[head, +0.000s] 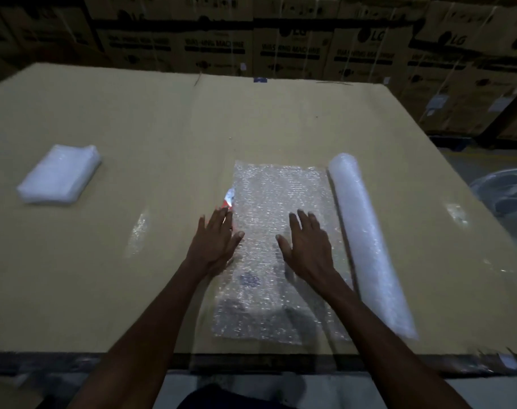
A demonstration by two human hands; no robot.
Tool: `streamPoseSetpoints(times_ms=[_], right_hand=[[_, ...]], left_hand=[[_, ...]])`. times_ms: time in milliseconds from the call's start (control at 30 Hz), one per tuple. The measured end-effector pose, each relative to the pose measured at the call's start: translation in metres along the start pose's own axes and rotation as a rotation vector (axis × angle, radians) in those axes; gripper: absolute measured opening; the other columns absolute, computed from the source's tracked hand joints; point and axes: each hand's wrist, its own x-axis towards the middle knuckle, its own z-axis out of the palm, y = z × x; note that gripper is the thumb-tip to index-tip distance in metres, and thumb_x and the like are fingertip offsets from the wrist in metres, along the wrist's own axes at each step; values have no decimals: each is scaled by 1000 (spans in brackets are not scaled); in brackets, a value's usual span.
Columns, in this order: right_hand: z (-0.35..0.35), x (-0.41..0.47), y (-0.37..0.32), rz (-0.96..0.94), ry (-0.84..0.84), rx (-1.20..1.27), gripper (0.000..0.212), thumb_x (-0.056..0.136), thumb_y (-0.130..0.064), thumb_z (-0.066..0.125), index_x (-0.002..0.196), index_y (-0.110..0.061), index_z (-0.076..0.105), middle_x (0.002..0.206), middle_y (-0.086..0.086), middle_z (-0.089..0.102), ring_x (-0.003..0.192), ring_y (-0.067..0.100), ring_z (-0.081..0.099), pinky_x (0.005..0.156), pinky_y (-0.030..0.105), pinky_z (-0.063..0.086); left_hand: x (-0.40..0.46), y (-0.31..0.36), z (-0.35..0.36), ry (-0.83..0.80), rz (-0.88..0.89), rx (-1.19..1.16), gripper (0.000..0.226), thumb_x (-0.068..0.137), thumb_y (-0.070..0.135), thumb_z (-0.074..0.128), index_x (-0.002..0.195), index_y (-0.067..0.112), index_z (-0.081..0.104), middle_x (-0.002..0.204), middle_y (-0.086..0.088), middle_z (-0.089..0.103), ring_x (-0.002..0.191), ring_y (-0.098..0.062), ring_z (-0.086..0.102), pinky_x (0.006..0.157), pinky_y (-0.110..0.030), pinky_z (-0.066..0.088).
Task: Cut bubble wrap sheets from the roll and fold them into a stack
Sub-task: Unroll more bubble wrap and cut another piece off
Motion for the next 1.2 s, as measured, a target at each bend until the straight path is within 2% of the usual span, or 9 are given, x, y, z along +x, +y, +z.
streamPoseSetpoints(times_ms=[67,167,267,400,633,800,900,1033,1200], right_hand=[[13,6,-29,-9,-25,66,61,101,-47,45,145,-4,48,146,20,51,138,40,44,100,52,47],[29,19,-72,26,-83,112,49,101,-45,52,133,-9,58,125,14,63,119,35,56,87,44,48],[44,32,-108,71,-94,220,38,99,-44,58,111,-11,70,106,11,71,102,33,65,79,39,47],[54,46,-145,209,-125,210,42,92,-53,62,100,-12,71,101,11,70,98,32,67,76,36,48],[49,65,-174,413,-191,157,57,88,-57,68,116,-8,64,119,17,67,112,38,64,88,39,49],[40,75,-166,643,-139,558,59,68,-60,76,81,-3,74,84,17,75,82,32,73,72,36,56],[21,59,-162,767,-20,1044,33,73,-31,81,64,-1,70,67,15,71,53,22,66,60,35,60],[-1,33,-149,748,42,1312,11,86,-4,72,81,5,70,68,15,69,55,20,66,54,27,58],[-11,1,-116,736,14,1539,34,91,-2,69,121,8,58,79,12,73,67,20,70,60,27,59]], left_hand=[[-4,-27,-3,-23,-31,-27,80,101,53,12,146,-5,43,153,-24,41,142,-41,39,108,-65,32],[-10,-64,-3,-17,-87,-57,82,95,53,3,155,4,27,163,-14,24,152,-30,18,119,-57,14],[-16,-91,0,-9,-97,-63,82,94,52,0,157,6,23,165,-12,21,153,-28,14,120,-55,11],[-23,-109,-1,-13,-67,-88,81,94,52,-1,158,7,21,165,-11,19,154,-26,11,121,-53,8],[-27,-119,-3,-35,-7,-136,74,98,51,1,159,12,13,167,-6,12,155,-21,3,122,-50,0],[-27,-121,-2,40,37,-150,73,98,48,3,158,11,22,165,-5,22,154,-20,9,122,-52,5],[-24,-119,1,87,17,-175,69,100,47,8,156,12,28,163,-6,28,153,-21,14,121,-52,7],[-22,-101,4,138,43,-224,67,101,47,12,152,11,36,160,-7,34,152,-23,19,121,-55,10],[-24,-60,8,115,142,-218,64,104,49,15,152,12,35,160,-6,33,152,-22,18,121,-55,9]])
